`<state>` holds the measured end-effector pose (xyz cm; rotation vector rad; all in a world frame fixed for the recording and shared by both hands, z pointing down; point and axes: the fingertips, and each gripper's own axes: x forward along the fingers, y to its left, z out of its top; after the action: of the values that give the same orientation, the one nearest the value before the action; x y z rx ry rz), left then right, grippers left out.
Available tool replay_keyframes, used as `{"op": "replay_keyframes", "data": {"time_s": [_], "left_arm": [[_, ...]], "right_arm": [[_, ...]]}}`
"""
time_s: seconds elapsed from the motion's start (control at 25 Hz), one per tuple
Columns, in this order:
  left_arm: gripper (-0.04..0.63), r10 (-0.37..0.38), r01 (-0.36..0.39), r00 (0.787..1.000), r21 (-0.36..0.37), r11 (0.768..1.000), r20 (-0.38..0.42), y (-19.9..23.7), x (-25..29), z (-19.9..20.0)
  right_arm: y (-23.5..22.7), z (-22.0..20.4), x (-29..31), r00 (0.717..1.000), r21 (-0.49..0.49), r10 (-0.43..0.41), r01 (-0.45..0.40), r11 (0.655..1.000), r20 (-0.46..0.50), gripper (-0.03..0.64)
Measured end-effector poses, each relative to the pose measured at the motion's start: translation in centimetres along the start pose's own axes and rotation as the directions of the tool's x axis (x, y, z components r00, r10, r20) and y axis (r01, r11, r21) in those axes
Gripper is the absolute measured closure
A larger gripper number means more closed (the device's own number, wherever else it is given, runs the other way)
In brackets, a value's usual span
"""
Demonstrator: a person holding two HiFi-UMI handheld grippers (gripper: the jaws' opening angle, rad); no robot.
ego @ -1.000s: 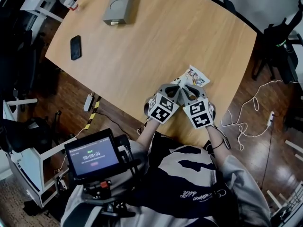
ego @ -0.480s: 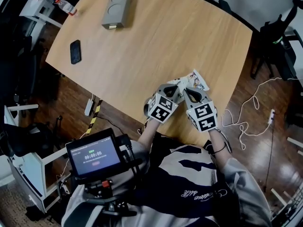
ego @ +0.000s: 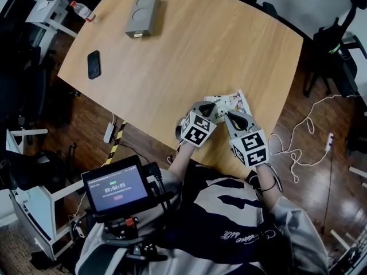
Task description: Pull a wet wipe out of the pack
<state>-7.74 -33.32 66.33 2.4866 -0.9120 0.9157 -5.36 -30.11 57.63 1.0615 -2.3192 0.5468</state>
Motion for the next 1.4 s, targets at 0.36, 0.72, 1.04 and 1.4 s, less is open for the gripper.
{"op": "replay_keyframes", "data": {"time_s": [0.36, 0.72, 1.04, 1.4], "left_arm": [[0.592, 0.001, -0.001, 1.000, -0.003, 1.000, -0.003, 0.4, 0.0, -0.2], [0.592, 0.038, -0.020, 0.994, -0.178, 0.984, 0.100, -0.5, -3.1, 0.9], [0.592, 0.113, -0.037, 0.963, -0.295, 0.955, 0.244, -7.1, -8.3, 4.0], [0.592, 0.254, -0.013, 0.870, -0.494, 0.869, 0.422, -16.8, -15.2, 6.4]], "right_arm": [[1.5, 2.7, -2.9, 0.993, 0.016, 0.059, -0.061, 0.998, 0.105, 0.612], [1.5, 2.1, -7.5, 0.985, 0.022, 0.069, -0.073, 0.997, 0.156, 0.612], [0.9, -0.6, -13.3, 0.974, 0.020, 0.106, -0.113, 0.993, 0.199, 0.612], [0.8, -3.1, -20.5, 0.950, -0.027, 0.169, -0.168, 0.985, 0.261, 0.612]]}}
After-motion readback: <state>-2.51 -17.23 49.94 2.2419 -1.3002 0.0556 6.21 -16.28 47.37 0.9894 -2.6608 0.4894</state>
